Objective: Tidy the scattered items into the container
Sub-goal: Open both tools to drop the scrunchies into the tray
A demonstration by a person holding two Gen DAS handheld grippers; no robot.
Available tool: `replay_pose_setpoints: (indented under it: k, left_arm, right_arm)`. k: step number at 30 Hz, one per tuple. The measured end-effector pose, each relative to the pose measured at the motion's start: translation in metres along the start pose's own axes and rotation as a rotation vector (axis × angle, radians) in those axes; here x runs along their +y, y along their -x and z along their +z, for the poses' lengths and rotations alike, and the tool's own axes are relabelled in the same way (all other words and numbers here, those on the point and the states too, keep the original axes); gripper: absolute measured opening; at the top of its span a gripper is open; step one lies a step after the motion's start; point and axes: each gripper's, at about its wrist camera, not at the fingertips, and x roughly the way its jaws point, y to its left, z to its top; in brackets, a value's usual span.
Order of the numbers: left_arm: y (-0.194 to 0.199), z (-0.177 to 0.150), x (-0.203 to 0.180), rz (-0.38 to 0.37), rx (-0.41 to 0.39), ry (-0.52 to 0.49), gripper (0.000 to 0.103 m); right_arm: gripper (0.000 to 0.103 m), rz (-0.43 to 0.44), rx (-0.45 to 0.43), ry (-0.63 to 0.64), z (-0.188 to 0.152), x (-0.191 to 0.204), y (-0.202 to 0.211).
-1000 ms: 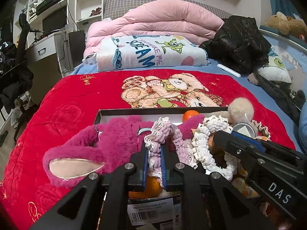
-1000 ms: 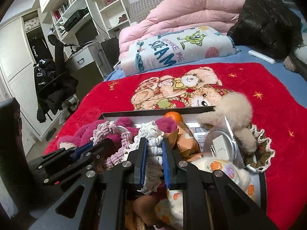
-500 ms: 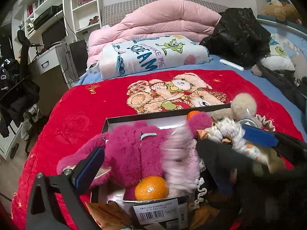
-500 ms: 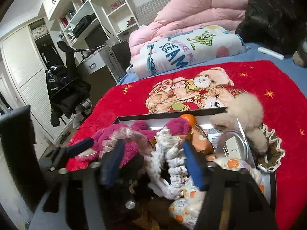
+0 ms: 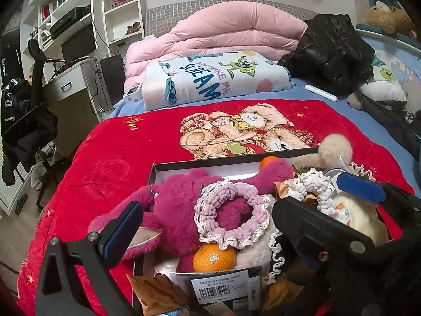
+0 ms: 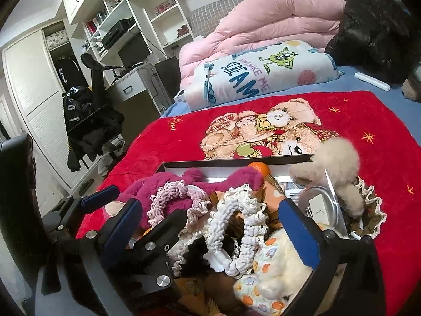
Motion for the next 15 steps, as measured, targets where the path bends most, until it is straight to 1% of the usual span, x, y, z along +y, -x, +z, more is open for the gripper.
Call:
replay_pose_setpoints:
  k: [10,14,15]
  left_arm:
    - [0.006,0.002,0.002,-0.006,-0.011,0.011,0.103]
    - [0.023,0.011,0.004,-0.004,-0.021,0.014,0.103]
    - [0.034,0.016,0.004,-0.004,-0.04,0.009,0.103]
  right_arm:
    - [0.103,-0.006,-0.008,0.009,0.002,0.002,0.003]
    - [0.103,-0.029,-0.017,0.03,0.007,0.01,0.013]
    - [0.103,-0.047,-0.02,0.043,0.009,0.014,0.018]
